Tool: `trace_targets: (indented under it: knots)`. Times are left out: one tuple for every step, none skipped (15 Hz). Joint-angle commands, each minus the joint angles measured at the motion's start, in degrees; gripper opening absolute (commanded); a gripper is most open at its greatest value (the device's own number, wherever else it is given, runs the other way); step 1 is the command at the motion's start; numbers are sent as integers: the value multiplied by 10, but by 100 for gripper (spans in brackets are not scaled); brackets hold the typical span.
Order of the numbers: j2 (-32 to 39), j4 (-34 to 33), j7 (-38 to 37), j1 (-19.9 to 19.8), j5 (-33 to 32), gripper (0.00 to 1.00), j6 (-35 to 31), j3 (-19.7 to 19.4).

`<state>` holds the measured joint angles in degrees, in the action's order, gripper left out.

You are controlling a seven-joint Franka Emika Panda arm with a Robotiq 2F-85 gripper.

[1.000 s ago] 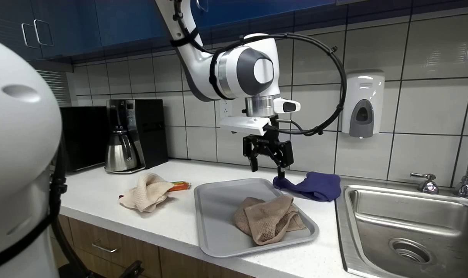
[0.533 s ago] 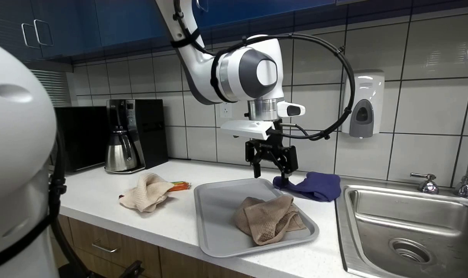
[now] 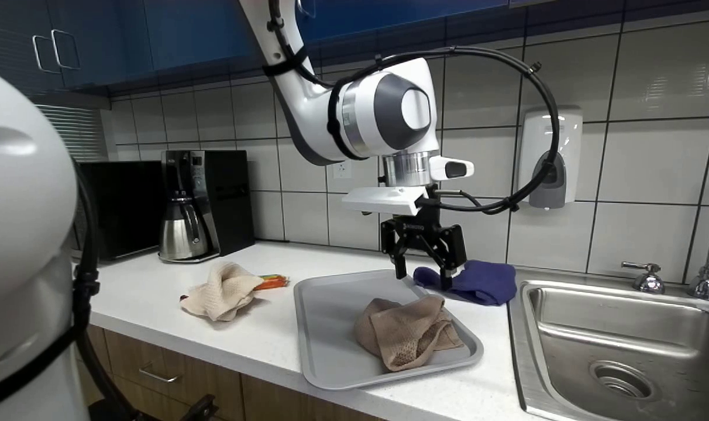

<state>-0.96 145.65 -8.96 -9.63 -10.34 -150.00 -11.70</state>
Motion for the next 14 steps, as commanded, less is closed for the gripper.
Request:
trace_targets:
  knots:
    - [-6, 14, -27, -10, -24, 100, -1, 0]
    - [-3, 16, -27, -10, -21, 100, -1, -1]
    - [0, 18, -28, -10, -20, 100, -3, -1]
    - [4, 19, -30, -9, -18, 100, -3, -1]
    - [10, 19, -32, -9, -17, 100, -6, -2]
    - [14, 19, -35, -9, -16, 100, -6, -2]
    - [21, 18, -38, -9, -15, 100, -8, -3]
    - [28, 16, -39, -8, -13, 100, -9, -4]
    - [36, 13, -42, -7, -13, 100, -11, -5]
    - [45, 10, -41, -7, -8, 100, -13, -6]
    - [57, 6, -42, -6, -4, 100, -16, -7]
    - [65, 4, -44, -5, -3, 100, -20, -8]
    - [76, 0, -44, -5, 1, 100, -23, -10]
    - [86, -3, -44, -4, 4, 100, -28, -11]
